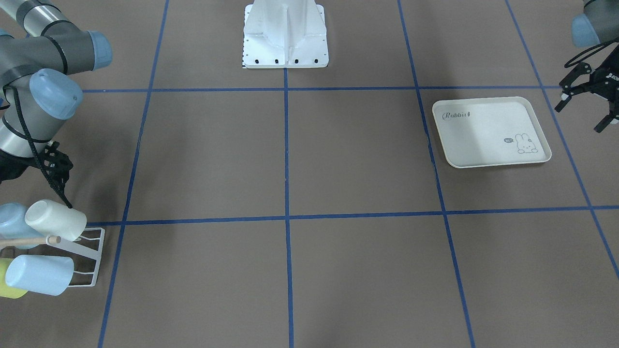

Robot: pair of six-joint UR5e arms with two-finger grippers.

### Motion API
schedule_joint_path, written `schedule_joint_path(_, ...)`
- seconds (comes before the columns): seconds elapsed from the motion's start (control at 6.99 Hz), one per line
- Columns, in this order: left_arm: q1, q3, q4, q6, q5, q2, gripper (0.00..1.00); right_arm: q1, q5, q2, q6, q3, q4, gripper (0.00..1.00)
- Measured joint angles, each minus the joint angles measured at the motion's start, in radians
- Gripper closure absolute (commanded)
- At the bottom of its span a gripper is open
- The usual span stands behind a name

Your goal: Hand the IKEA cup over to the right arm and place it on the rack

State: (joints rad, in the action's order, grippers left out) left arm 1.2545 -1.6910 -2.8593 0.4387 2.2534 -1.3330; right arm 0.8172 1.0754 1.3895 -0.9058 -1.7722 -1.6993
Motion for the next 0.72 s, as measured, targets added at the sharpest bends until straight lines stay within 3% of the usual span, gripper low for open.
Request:
schedule_joint_path(0.43,0.0,0.0,0.0,0.0,0.0,0.0,0.0,0.002,0.003,-0.008,-0.02,-0.009,0.001,0.02)
schedule_joint_path(0.72,-0.001,0.001,0.0,0.0,0.0,0.0,0.0,0.044,0.076,-0.027,-0.031,-0.05,0.0,0.01)
